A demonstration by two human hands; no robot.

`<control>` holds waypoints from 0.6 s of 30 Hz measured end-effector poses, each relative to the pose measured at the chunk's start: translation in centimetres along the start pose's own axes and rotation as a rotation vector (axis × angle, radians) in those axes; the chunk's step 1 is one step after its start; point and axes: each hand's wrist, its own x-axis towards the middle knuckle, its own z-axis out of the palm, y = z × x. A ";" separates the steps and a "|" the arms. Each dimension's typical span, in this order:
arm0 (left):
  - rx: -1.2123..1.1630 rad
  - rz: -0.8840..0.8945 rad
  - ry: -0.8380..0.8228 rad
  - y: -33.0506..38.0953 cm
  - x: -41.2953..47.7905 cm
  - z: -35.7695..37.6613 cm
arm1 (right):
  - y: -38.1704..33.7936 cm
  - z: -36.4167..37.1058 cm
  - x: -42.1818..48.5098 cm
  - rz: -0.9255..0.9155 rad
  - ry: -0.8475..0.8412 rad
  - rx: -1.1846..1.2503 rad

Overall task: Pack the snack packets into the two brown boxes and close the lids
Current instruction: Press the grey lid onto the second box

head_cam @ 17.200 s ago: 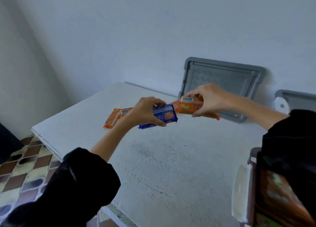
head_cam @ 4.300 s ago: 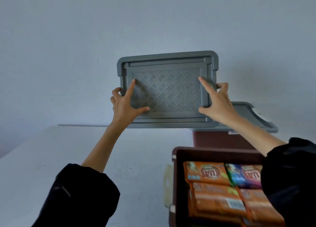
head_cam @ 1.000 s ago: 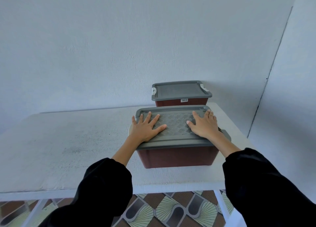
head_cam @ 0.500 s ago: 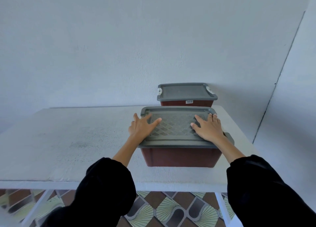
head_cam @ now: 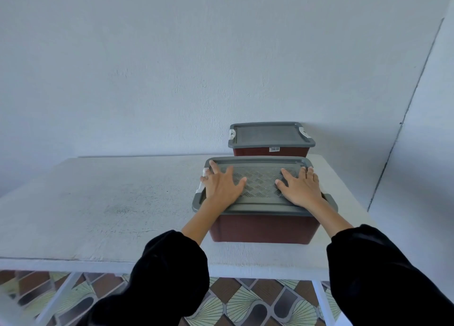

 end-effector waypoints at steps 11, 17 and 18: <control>0.074 0.016 0.059 -0.6 0.1 0.1 | 0.6 -0.8 -0.2 -0.039 0.018 0.014; -0.075 -0.032 -0.106 -1.9 0.2 -0.4 | 5.2 -2.1 0.4 -0.023 0.011 0.339; -0.077 -0.033 -0.113 -2.0 0.3 -0.5 | 5.8 -2.0 0.5 -0.019 -0.014 0.433</control>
